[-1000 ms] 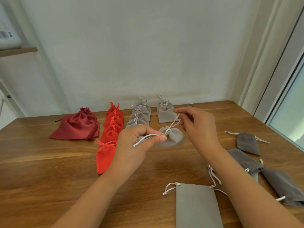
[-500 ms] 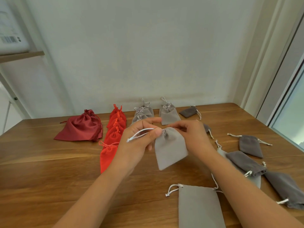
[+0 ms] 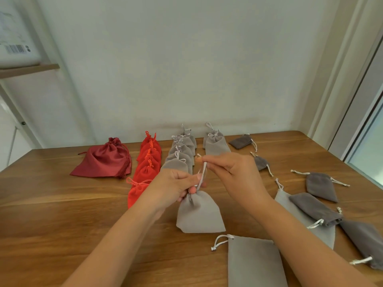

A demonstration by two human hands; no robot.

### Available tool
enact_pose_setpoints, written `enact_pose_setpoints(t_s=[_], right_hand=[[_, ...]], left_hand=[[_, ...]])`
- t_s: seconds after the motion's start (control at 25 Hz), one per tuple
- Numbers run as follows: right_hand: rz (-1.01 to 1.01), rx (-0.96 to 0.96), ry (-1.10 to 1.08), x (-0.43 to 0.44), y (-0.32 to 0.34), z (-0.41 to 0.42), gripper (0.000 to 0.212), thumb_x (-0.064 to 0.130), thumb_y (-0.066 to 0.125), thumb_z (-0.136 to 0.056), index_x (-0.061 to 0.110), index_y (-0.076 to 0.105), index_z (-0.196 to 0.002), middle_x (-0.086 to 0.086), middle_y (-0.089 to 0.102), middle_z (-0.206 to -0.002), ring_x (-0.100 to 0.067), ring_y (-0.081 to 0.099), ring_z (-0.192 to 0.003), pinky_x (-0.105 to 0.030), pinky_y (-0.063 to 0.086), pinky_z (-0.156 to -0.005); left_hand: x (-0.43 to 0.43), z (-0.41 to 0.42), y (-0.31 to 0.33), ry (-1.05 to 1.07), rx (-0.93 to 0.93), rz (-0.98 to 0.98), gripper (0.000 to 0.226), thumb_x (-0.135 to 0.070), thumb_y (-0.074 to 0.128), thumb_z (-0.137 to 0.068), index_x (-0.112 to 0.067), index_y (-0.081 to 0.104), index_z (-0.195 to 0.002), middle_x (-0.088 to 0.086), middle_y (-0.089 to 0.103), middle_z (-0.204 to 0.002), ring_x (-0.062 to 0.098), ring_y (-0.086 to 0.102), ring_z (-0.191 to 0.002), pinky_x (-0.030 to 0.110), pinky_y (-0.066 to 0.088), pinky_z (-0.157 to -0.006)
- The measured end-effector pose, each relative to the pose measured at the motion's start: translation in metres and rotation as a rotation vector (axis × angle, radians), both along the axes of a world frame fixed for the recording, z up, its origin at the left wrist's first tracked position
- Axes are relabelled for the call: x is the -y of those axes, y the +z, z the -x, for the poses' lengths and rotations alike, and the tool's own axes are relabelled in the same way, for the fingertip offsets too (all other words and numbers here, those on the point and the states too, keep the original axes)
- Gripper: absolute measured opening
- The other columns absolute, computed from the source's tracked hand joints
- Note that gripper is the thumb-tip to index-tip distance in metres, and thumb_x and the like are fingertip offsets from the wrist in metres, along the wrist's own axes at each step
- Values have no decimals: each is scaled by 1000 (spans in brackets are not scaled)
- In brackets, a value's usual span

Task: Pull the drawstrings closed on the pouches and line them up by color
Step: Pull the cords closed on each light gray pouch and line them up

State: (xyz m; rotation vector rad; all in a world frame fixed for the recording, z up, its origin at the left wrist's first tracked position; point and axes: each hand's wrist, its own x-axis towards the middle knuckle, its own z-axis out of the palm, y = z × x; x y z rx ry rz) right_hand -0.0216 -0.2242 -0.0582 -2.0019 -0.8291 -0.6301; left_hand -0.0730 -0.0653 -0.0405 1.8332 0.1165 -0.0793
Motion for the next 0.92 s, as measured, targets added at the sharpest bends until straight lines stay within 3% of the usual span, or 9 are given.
enact_pose_setpoints(t_s=[0.12, 0.2, 0.32, 0.4, 0.48, 0.56, 0.68, 0.8, 0.92], right_hand=[[-86, -274, 80, -5, 2, 7, 24, 12, 60, -91, 31, 72, -98, 1, 74, -85, -13, 68, -78, -26, 55, -69], [-198, -481, 169, -5, 8, 11, 27, 7, 59, -91, 30, 72, -89, 0, 75, -83, -13, 70, -78, -24, 57, -70], [-326, -608, 220, 1, 15, 10, 25, 3, 58, -90, 22, 74, -87, -5, 74, -77, -18, 71, -74, -21, 57, -68], [-317, -624, 249, 4, 18, 8, 23, 5, 56, -92, 19, 74, -97, -6, 74, -79, -16, 72, -76, -20, 56, -70], [-195, -626, 322, 7, 21, 10, 27, 16, 56, -94, 21, 66, -119, 0, 75, -87, -9, 70, -88, -20, 54, -81], [25, -534, 283, 8, 20, 11, 46, 30, 62, -89, 28, 52, -134, 11, 74, -95, 4, 65, -96, -15, 48, -91], [208, -306, 133, 6, 20, 10, 56, 27, 66, -87, 29, 44, -139, 12, 74, -97, 8, 61, -93, -9, 46, -84], [224, -188, 95, 6, 20, 10, 64, 21, 65, -89, 36, 33, -143, 12, 74, -85, 1, 64, -82, -9, 46, -78], [178, -175, 75, 9, 20, 10, 54, 20, 64, -90, 35, 45, -137, 11, 74, -83, 0, 65, -81, -12, 48, -78]], left_hand=[[3, 1, 1, -115, -2, -68, 32, -15, 56, -93, 4, 59, -67, -10, 55, -48, 1, 44, -48, 18, 34, -55], [6, 3, 1, -182, 20, -43, 30, -10, 53, -93, 7, 64, -71, -3, 56, -57, 8, 45, -57, 19, 37, -57], [6, 6, 2, -230, 136, -21, 29, -31, 60, -87, -21, 77, -67, 11, 60, -70, 11, 45, -63, 18, 38, -58], [5, 7, 3, -207, 247, -80, 25, -31, 61, -86, -19, 78, -71, 2, 62, -62, 5, 50, -60, 14, 38, -58], [3, 3, 1, -142, 300, -117, 31, -19, 59, -90, -2, 72, -69, -11, 59, -52, -4, 58, -59, 11, 42, -60], [0, -2, -4, -45, 345, -166, 35, -16, 59, -91, 10, 67, -69, -14, 54, -47, -4, 52, -52, 11, 39, -57], [-3, -4, -5, 26, 400, -211, 35, -17, 59, -91, -4, 66, -60, -13, 51, -46, -2, 46, -48, 11, 34, -54], [-6, -6, -6, 70, 399, -160, 27, -17, 67, -86, -14, 69, -59, -10, 58, -49, -1, 49, -49, 8, 38, -53], [-6, -9, -8, 150, 338, -30, 19, -21, 74, -78, -10, 72, -63, 5, 65, -57, 1, 48, -46, 10, 38, -49]])
